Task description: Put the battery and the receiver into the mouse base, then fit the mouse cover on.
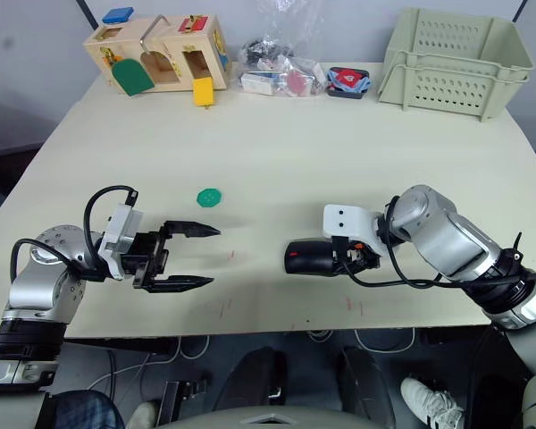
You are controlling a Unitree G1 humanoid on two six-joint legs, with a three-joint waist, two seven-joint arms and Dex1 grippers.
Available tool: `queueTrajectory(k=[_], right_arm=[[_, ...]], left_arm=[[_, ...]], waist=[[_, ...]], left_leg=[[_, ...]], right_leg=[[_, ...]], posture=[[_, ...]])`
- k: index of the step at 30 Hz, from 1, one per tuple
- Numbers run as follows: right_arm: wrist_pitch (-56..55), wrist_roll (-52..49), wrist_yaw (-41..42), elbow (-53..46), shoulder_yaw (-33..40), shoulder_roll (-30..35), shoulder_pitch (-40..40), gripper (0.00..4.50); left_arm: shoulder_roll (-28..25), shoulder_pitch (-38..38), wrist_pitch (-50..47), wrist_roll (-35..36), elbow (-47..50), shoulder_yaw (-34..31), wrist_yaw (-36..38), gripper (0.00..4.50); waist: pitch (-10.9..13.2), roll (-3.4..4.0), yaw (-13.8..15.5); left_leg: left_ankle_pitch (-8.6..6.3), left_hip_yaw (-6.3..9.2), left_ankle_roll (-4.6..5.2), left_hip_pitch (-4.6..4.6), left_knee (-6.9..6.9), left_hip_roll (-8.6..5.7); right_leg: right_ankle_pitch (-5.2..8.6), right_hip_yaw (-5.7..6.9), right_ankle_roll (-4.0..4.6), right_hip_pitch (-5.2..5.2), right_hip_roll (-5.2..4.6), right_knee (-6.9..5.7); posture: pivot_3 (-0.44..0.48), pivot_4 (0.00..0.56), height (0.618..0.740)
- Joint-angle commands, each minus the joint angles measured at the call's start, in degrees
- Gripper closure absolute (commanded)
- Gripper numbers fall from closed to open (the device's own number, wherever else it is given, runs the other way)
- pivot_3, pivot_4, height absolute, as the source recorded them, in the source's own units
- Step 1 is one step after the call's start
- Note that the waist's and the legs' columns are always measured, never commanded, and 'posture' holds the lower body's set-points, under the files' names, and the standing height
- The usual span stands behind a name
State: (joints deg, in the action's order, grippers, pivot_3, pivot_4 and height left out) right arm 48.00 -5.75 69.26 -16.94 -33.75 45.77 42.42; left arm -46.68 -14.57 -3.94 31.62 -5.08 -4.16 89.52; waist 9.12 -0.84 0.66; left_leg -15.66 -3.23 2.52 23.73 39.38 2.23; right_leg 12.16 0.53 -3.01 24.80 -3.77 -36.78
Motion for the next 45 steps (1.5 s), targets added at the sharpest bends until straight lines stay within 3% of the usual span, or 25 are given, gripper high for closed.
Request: queueTrajectory(k=[1,7,8,9,10,36,45], right_arm=[[0.31,0.44,0.04,-0.8,-0.09,0.22,-0.65,2.19],[0.27,0.18,0.06,-0.8,0.46,0.14,-0.73,2.19],[0.22,0.14,0.11,-0.77,0.5,0.13,-0.71,1.19],[0.24,0.07,0.19,-0.75,0.55,0.12,-0.67,0.93],[0.29,0.01,0.27,-0.73,0.63,0.09,-0.61,0.1],[-4.32,-5.27,-2.24,-2.63,9.94,0.05,-3.55,0.1],[-26.44,-9.54,-1.1,1.96,19.97,-2.3,-16.82,0.1]], left_arm=[[-0.42,-0.51,1.15,0.38,0.78,-0.45,2.47,0.0],[-0.48,-0.37,1.42,0.5,0.67,-0.39,2.54,0.0],[-0.47,-0.34,1.47,0.49,0.65,-0.4,2.53,0.0],[-0.46,-0.32,1.53,0.49,0.63,-0.41,2.52,0.0],[-0.46,-0.31,1.59,0.48,0.57,-0.42,2.53,0.0],[-0.34,-1.26,2.83,0.28,-1.69,-0.45,2.66,0.0],[-0.97,-0.54,2.28,0.78,-0.23,-0.94,2.39,0.0]], waist=[[0.0,0.0,0.0],[0.0,-0.01,0.0],[0.0,-0.01,0.0],[-0.01,-0.02,0.0],[-0.02,-0.03,-0.01],[-0.01,-0.02,0.01],[-0.04,-0.08,0.07]], left_leg=[[0.0,0.0,0.0,0.0,0.0,0.0],[0.0,0.0,0.0,0.0,0.01,0.0],[0.0,0.0,0.0,0.0,0.01,0.0],[0.0,0.0,0.0,0.0,0.01,0.0],[0.0,0.0,0.0,-0.01,0.01,0.0],[0.01,-0.01,-0.02,0.01,0.04,0.01],[0.01,-0.04,-0.02,0.03,0.04,0.0]], right_leg=[[0.0,0.0,0.0,0.0,0.0,0.0],[0.0,0.0,0.0,0.0,0.0,0.0],[0.0,0.0,0.0,0.0,0.0,0.0],[0.0,0.0,0.0,0.0,0.0,0.0],[0.0,0.0,0.0,-0.01,0.0,-0.01],[-0.01,-0.01,0.0,0.0,0.0,-0.03],[-0.02,-0.03,-0.02,-0.02,0.0,0.02]], posture=[[0.0,0.15,0.74],[0.0,0.15,0.74],[0.0,0.15,0.74],[0.0,0.15,0.74],[0.0,0.15,0.74],[0.0,0.15,0.74],[0.0,0.15,0.74]])
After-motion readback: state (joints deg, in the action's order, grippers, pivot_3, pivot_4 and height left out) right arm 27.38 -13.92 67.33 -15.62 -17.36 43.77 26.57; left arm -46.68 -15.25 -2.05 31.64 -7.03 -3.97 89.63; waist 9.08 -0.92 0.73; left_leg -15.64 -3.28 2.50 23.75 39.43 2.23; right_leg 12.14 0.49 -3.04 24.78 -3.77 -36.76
